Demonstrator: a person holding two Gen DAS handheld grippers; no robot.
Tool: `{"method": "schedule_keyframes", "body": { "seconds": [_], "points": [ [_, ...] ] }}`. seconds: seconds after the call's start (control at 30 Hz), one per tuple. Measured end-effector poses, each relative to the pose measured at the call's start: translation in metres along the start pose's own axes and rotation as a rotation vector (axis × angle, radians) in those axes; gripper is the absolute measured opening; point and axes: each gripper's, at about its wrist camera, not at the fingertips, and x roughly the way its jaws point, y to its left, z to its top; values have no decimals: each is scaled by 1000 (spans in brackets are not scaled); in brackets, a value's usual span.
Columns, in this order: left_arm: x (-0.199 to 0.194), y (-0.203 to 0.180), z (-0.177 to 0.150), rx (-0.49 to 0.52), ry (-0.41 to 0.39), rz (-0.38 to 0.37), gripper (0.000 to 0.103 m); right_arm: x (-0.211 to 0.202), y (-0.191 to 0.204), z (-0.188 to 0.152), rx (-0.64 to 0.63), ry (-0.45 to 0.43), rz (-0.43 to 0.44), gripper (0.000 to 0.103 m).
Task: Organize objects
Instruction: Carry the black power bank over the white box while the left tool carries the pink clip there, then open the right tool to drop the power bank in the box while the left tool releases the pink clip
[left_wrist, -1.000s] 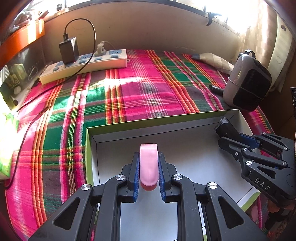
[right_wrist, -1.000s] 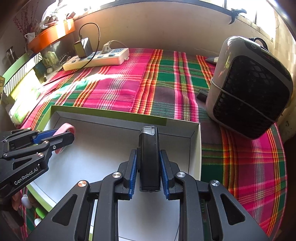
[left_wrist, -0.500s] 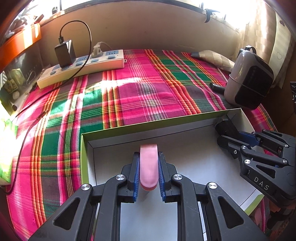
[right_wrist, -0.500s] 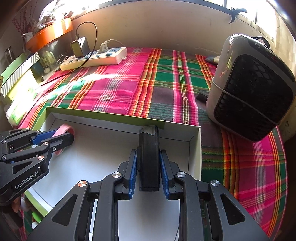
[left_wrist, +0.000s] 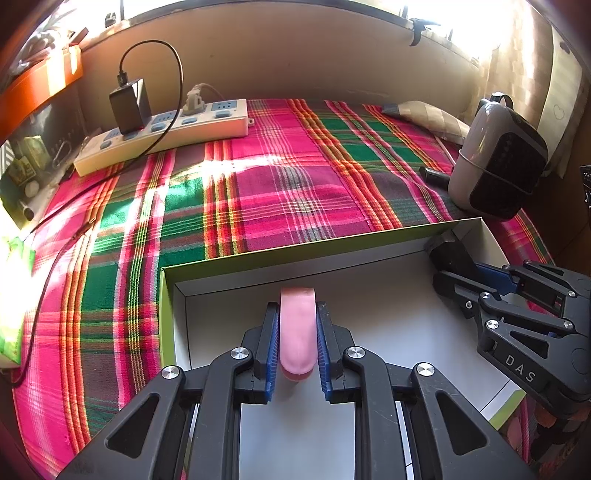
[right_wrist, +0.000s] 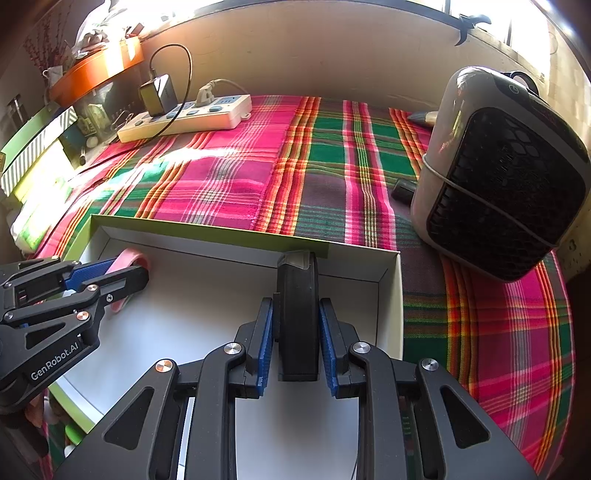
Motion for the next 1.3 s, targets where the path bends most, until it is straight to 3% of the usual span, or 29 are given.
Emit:
{"method": "schedule_keyframes", "body": {
  "seconds": [0.4, 0.8, 1.3],
  "points": [
    [1, 2, 2, -3, -2, -2, 25, 1, 0, 0, 9, -4, -4, 26],
    [-5, -2, -1, -5, -14, 2, 36, -6, -3, 0, 30, -18, -6, 43],
    [-28, -5, -16, -19, -36, 2, 39, -26, 0, -12, 41, -46, 7, 44]
  ]
}}
